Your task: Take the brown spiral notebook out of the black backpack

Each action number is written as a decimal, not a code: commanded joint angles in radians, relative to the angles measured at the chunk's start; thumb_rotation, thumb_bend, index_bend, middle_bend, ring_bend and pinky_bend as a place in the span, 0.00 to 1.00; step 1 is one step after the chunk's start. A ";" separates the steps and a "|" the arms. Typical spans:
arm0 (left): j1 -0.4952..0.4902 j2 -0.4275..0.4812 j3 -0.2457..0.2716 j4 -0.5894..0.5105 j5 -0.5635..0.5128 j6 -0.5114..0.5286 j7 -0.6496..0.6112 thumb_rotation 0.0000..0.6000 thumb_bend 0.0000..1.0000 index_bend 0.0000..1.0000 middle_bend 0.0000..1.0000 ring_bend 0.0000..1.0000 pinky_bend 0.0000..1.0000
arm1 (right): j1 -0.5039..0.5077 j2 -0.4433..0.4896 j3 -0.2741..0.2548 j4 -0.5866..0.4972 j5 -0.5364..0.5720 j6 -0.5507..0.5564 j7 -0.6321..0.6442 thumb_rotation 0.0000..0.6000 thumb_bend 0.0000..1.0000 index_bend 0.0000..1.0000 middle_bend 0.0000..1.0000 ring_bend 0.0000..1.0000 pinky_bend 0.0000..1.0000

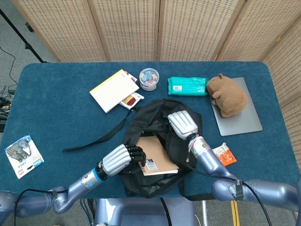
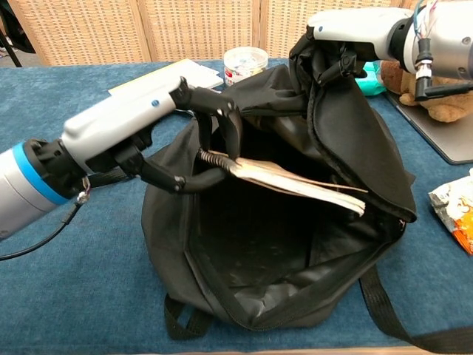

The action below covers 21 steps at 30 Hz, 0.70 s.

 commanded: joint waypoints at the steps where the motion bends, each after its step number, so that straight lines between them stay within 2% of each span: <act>1: 0.007 0.017 -0.015 -0.032 -0.008 0.015 -0.025 1.00 0.94 0.80 0.55 0.42 0.52 | 0.000 -0.006 0.001 0.005 0.004 0.003 -0.002 1.00 1.00 0.52 0.57 0.58 0.82; 9: 0.022 0.035 -0.035 -0.079 -0.021 0.043 -0.082 1.00 0.94 0.80 0.55 0.42 0.52 | -0.005 -0.009 0.033 -0.016 0.055 -0.002 0.040 1.00 1.00 0.52 0.57 0.58 0.82; 21: 0.064 -0.015 -0.079 -0.115 -0.055 0.128 -0.247 1.00 0.94 0.80 0.55 0.42 0.52 | -0.028 0.005 0.058 -0.030 0.071 -0.047 0.142 1.00 1.00 0.52 0.57 0.58 0.82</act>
